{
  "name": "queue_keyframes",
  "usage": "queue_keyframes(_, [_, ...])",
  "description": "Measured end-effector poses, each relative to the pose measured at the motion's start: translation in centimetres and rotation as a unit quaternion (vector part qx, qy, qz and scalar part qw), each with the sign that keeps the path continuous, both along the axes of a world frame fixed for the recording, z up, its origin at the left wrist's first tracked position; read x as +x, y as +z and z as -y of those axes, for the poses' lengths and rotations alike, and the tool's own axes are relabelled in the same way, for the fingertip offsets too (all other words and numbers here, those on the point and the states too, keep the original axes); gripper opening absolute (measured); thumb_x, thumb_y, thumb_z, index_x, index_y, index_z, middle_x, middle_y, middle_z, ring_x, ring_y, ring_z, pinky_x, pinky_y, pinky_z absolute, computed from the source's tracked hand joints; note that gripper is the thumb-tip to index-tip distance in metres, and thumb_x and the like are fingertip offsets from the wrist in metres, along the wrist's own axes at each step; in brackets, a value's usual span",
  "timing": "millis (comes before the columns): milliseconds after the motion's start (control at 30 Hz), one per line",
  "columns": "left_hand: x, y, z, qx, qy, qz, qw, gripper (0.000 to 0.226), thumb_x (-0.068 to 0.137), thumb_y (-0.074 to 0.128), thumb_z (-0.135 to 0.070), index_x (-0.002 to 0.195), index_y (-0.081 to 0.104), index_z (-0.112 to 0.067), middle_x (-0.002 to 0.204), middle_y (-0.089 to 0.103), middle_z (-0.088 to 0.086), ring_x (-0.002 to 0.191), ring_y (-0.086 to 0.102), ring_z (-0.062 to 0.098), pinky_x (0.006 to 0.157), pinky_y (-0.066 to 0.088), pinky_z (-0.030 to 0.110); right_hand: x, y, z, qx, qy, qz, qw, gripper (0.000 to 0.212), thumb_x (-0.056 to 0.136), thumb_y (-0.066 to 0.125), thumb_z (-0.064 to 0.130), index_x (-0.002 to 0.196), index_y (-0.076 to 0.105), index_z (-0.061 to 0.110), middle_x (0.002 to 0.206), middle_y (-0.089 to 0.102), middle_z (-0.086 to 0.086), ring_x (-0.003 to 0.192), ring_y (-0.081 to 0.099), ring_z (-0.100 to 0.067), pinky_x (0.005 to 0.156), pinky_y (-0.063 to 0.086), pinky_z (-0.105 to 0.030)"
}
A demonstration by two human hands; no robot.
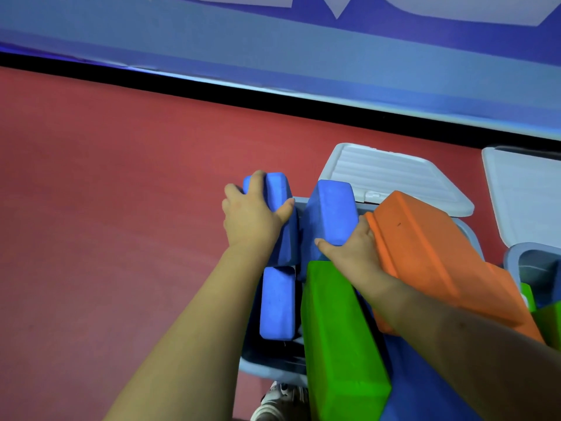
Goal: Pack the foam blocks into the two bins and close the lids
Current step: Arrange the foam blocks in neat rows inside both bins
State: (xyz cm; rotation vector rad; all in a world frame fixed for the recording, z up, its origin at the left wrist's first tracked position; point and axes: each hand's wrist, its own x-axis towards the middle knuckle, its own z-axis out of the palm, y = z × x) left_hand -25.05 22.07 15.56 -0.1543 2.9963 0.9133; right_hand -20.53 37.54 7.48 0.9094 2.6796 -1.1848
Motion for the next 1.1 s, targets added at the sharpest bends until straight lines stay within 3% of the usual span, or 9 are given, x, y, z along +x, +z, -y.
queue_keyframes(100, [-0.6,-0.2,-0.8,-0.008,-0.012,0.012,1.0,0.07,0.08,0.065,-0.053,0.141,0.037,-0.032,0.125,0.036,0.012,0.114,0.04,0.036,0.093,0.04,0.043,0.0,0.5,0.1,0.025,0.01,0.01,1.0,0.105,0.066,0.077,0.05,0.145,0.021,0.009,0.141,0.034,-0.014,0.132,0.034,-0.031,0.107,0.035,-0.04])
queue_keyframes(233, [-1.6,-0.2,-1.4,-0.034,-0.026,0.061,0.997,0.073,0.082,0.063,-0.054,0.144,0.033,-0.032,0.13,0.034,0.013,0.116,0.041,0.039,0.097,0.039,0.044,-1.1,2.8,0.6,0.107,0.098,-0.048,0.988,0.104,0.071,0.071,0.057,0.149,0.017,0.017,0.153,0.012,-0.014,0.14,0.017,-0.031,0.113,0.018,-0.036])
queue_keyframes(300, [-2.0,-1.1,-1.4,-0.026,-0.044,0.098,0.994,0.071,0.086,0.06,-0.052,0.147,0.029,-0.034,0.133,0.033,0.015,0.118,0.042,0.041,0.1,0.037,0.043,-2.2,4.1,0.9,0.109,0.139,-0.1,0.979,0.09,0.079,0.067,0.051,0.148,0.022,0.016,0.154,0.012,-0.014,0.142,0.015,-0.03,0.114,0.017,-0.036])
queue_keyframes(400, [-2.4,-3.6,-0.3,-0.001,-0.084,0.148,0.985,0.062,0.095,0.051,-0.042,0.15,0.022,-0.035,0.133,0.036,0.021,0.12,0.045,0.041,0.105,0.033,0.036,-3.9,4.7,1.4,0.081,0.208,-0.155,0.963,0.061,0.089,0.058,0.036,0.141,0.04,0.01,0.149,0.029,-0.015,0.14,0.026,-0.029,0.115,0.021,-0.034])
queue_keyframes(467, [-2.1,-5.1,1.0,0.021,-0.105,0.174,0.979,0.061,0.098,0.048,-0.032,0.151,0.018,-0.032,0.129,0.042,0.025,0.119,0.048,0.037,0.101,0.032,0.028,-4.7,4.0,1.4,0.073,0.271,-0.102,0.954,0.051,0.092,0.052,0.031,0.139,0.045,0.011,0.15,0.031,-0.015,0.141,0.028,-0.026,0.115,0.023,-0.033])
queue_keyframes(600, [-1.1,-7.6,2.3,0.03,-0.107,0.176,0.978,0.06,0.099,0.047,-0.023,0.152,0.018,-0.026,0.126,0.047,0.024,0.115,0.051,0.035,0.093,0.034,0.027,-4.7,1.5,0.8,0.131,0.331,0.055,0.933,0.055,0.097,0.045,0.029,0.148,0.029,0.014,0.158,0.012,-0.012,0.146,0.016,-0.025,0.117,0.018,-0.033])
queue_keyframes(867, [-2.0,-9.7,0.9,0.043,-0.093,0.192,0.976,0.052,0.102,0.041,-0.027,0.15,0.023,-0.037,0.134,0.054,0.017,0.116,0.053,0.033,0.087,0.038,0.029,-1.5,-0.7,0.3,0.094,0.297,-0.013,0.95,0.049,0.098,0.047,0.021,0.145,0.035,0.012,0.159,0.015,-0.004,0.147,0.011,-0.017,0.115,0.007,-0.021])
queue_keyframes(1000, [-2.2,-9.9,0.6,0.033,-0.1,0.214,0.971,0.051,0.103,0.036,-0.031,0.149,0.017,-0.042,0.132,0.055,0.016,0.115,0.053,0.033,0.092,0.039,0.035,-1.7,-1.0,-0.6,0.094,0.33,0.013,0.939,0.055,0.098,0.048,0.023,0.148,0.028,0.013,0.16,0.009,-0.005,0.148,0.007,-0.017,0.115,0.005,-0.02])
queue_keyframes(1100, [-2.5,-10.0,0.9,0.036,-0.101,0.228,0.968,0.051,0.104,0.035,-0.032,0.15,0.014,-0.042,0.141,0.05,0.014,0.123,0.049,0.033,0.095,0.037,0.032,-1.5,-2.0,-0.7,0.137,0.398,0.093,0.902,0.06,0.099,0.045,0.026,0.151,0.017,0.012,0.16,0.001,-0.007,0.148,0.004,-0.019,0.117,0.004,-0.024])
